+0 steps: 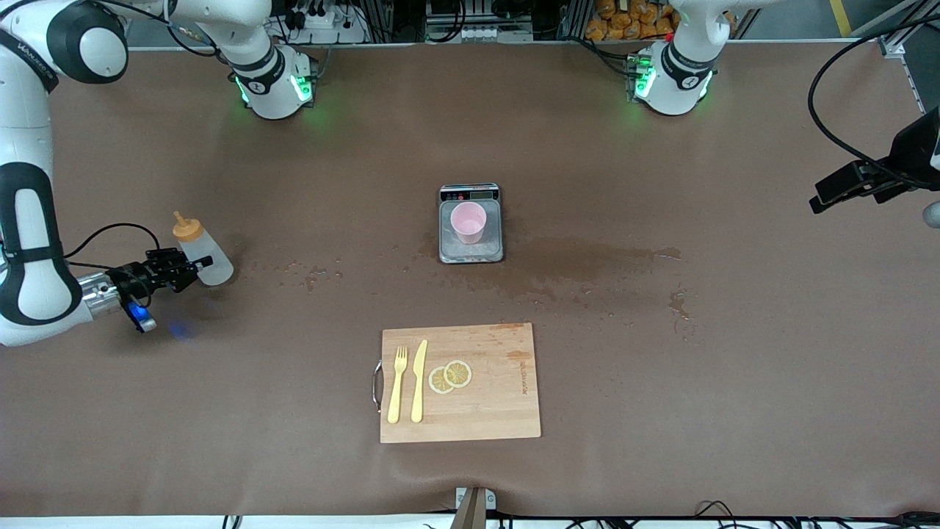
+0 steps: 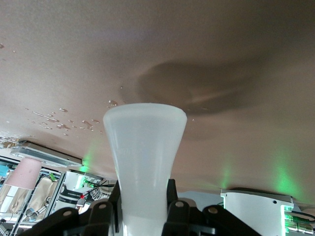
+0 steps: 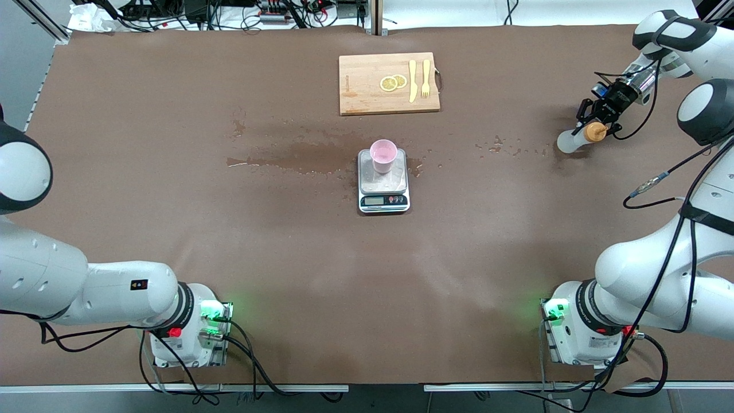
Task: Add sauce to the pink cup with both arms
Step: 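Carry the bottle back and lower it onto the table with the right gripper, then open the right gripper and release the bottle upright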
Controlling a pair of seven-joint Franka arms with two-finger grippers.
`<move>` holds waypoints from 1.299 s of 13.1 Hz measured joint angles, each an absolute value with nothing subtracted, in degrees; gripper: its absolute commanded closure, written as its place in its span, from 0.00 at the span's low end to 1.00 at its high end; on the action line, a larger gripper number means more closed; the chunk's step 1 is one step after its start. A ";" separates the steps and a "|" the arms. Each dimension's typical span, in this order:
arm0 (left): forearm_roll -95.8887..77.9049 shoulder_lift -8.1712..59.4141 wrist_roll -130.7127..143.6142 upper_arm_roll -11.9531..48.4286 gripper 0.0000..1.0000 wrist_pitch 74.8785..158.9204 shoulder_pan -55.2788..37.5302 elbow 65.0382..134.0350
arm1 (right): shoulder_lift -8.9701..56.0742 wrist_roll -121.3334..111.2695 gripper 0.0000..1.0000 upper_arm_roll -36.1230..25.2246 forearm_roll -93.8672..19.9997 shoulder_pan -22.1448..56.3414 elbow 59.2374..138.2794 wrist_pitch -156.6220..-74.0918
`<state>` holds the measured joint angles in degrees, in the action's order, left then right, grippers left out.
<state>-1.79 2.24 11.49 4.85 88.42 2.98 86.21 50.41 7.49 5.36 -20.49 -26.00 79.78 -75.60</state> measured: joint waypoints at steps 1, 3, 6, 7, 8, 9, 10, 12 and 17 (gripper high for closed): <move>-1.79 2.24 11.49 4.85 0.00 88.42 2.98 86.21 | 50.41 7.49 0.63 5.36 -20.50 -26.00 79.81 -75.61; -1.79 2.24 11.49 4.85 0.00 88.42 2.97 86.21 | 50.41 7.49 0.58 5.36 -20.54 -26.00 79.88 -75.65; -1.79 2.24 11.49 4.85 0.00 88.42 2.98 86.21 | 50.41 7.48 0.23 5.36 -20.61 -26.00 79.99 -76.25; -1.79 2.24 11.49 4.85 0.00 88.42 2.97 86.21 | 50.41 7.49 0.09 5.36 -20.65 -26.00 80.00 -76.30; -1.79 2.24 11.49 4.86 0.00 88.42 2.93 86.21 | 50.39 7.50 0.00 5.36 -20.78 -26.00 80.00 -76.26; -1.79 2.25 11.49 4.86 0.00 88.42 2.92 86.21 | 50.37 7.53 0.00 5.36 -20.95 -26.01 80.00 -76.22; -1.79 2.25 11.49 4.87 0.00 88.42 2.92 86.21 | 50.33 7.67 0.00 5.36 -20.99 -26.03 79.99 -76.10; -1.79 2.25 11.49 4.87 0.00 88.42 2.91 86.22 | 50.08 9.57 0.00 5.35 -21.01 -26.30 79.75 -75.61; -1.79 2.25 11.49 4.87 0.00 88.42 2.92 86.24 | 49.46 22.07 0.00 6.07 -21.19 -26.59 73.54 -68.65</move>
<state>-1.79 2.25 11.49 4.87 88.42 2.92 86.24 49.46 22.07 6.07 -21.19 -26.59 73.54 -68.65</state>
